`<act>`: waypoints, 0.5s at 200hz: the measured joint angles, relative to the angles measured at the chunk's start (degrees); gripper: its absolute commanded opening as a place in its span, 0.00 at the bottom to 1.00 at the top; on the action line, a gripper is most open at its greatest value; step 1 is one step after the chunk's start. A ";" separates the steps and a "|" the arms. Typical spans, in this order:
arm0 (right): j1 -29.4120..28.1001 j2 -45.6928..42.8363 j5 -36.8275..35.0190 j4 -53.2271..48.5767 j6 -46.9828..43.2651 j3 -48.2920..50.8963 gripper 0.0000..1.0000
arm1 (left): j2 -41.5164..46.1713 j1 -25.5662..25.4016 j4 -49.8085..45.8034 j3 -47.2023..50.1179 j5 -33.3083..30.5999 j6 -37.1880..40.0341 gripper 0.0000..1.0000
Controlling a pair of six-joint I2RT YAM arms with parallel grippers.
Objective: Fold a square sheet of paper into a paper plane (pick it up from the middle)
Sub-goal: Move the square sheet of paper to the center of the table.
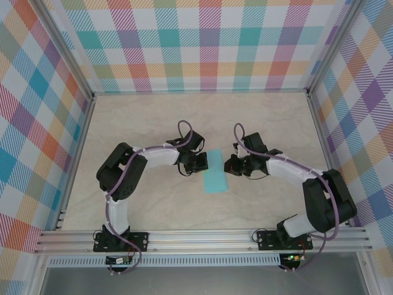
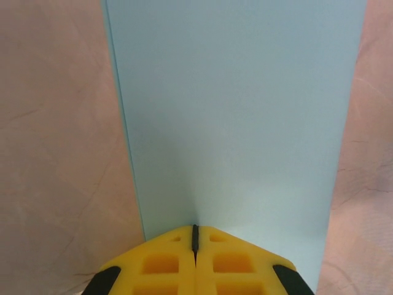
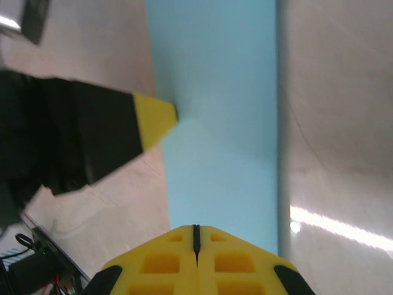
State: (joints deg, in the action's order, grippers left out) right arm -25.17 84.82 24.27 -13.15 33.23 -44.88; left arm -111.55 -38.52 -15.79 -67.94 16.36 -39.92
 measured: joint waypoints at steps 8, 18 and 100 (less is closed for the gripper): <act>-0.07 1.42 0.26 1.27 0.48 -0.94 0.00 | 0.20 0.13 -0.96 -0.26 -0.79 1.05 0.00; -0.22 3.10 0.48 2.27 0.83 -1.92 0.00 | 0.42 0.46 -2.08 -0.39 -1.46 2.19 0.00; -4.92 19.96 2.82 5.31 2.82 -14.60 0.00 | 3.41 8.41 -6.88 1.68 -0.50 12.76 0.00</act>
State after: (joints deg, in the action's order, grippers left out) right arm -30.09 104.77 27.09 -7.84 36.05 -59.48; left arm -108.14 -30.11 -22.68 -66.26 15.86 -27.16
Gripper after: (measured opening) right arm 0.044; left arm 0.040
